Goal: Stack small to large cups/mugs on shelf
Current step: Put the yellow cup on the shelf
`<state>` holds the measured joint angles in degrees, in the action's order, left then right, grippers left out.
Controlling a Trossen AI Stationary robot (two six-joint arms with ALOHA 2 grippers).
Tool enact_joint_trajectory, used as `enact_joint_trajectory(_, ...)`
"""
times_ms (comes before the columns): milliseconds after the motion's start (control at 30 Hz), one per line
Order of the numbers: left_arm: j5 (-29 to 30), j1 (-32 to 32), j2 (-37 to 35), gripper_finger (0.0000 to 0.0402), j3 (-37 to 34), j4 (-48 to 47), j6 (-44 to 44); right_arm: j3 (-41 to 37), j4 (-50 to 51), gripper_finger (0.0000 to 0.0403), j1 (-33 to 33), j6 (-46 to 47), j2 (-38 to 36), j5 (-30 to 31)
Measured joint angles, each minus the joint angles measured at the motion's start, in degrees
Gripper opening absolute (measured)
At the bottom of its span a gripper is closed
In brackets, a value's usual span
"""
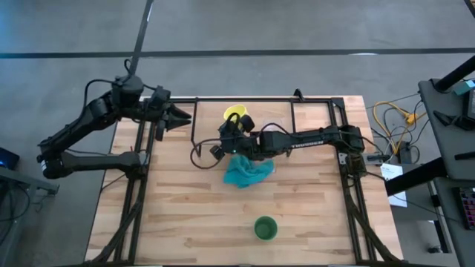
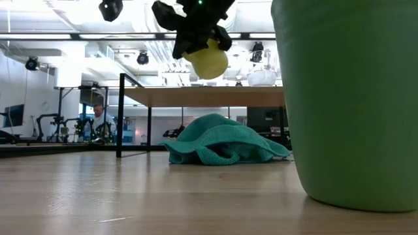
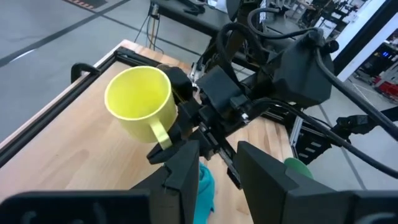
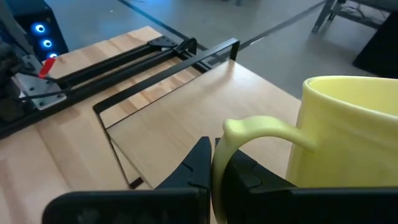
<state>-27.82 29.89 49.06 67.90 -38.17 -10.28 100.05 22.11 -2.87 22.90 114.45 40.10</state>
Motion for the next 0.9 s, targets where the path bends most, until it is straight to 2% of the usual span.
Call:
enact_joint_trajectory(233, 0.01, 0.0, 1.19, 0.0096, 0.0, 0.22, 0.0, -0.22, -0.35, 0.0009, 0.78, 0.01, 0.02, -1.36)
enact_joint_trajectory(533, -0.02, 0.0, 1.5, 0.0096, 0.0, 0.22, 0.0, -5.43, -12.08, 0.0009, 1.77, -0.05, 0.05, -7.5)
enact_joint_trajectory(900, 0.01, 0.0, 1.52, 0.0096, -0.02, 0.2, 0.14, -7.81, -12.85, 0.0009, 1.79, -0.48, 0.07, -7.11)
